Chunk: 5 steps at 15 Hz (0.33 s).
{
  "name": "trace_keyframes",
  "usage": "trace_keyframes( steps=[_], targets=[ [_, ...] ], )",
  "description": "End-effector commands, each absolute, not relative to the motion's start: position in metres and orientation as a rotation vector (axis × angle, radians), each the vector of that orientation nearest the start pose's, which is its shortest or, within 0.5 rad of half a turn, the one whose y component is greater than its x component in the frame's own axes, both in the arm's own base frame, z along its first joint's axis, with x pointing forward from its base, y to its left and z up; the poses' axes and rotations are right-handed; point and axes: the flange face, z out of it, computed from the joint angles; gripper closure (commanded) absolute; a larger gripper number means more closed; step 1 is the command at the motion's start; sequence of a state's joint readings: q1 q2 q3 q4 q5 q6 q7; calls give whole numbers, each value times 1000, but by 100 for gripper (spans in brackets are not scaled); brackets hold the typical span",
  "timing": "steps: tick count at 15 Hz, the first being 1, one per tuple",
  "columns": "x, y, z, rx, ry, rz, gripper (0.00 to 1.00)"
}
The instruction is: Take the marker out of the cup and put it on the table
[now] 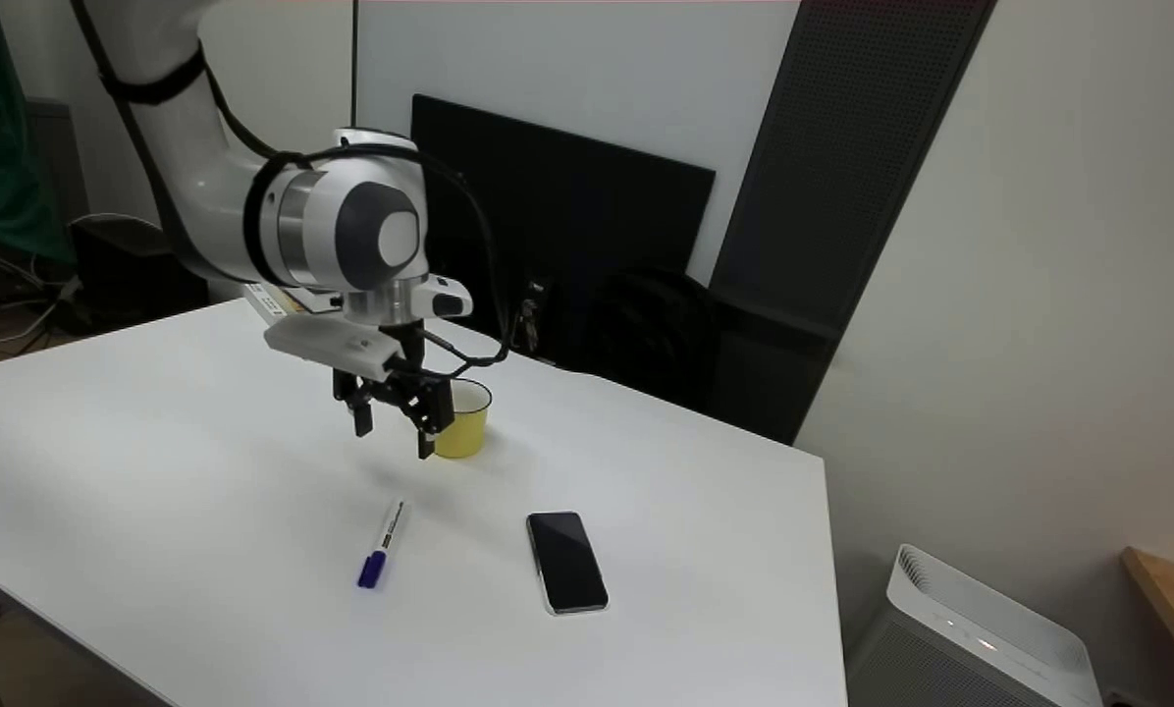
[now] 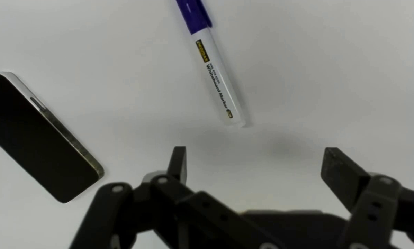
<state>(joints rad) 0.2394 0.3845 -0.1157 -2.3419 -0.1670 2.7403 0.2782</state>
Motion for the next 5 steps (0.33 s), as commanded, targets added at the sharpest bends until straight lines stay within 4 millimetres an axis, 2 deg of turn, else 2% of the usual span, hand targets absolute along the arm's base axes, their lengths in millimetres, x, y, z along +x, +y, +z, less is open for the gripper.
trace_keyframes(
  steps=[1, 5],
  targets=[
    [510, 68, 172, -3240, -2, -46, 0],
    [510, 68, 171, -3237, 7, -38, 0]
  ],
)
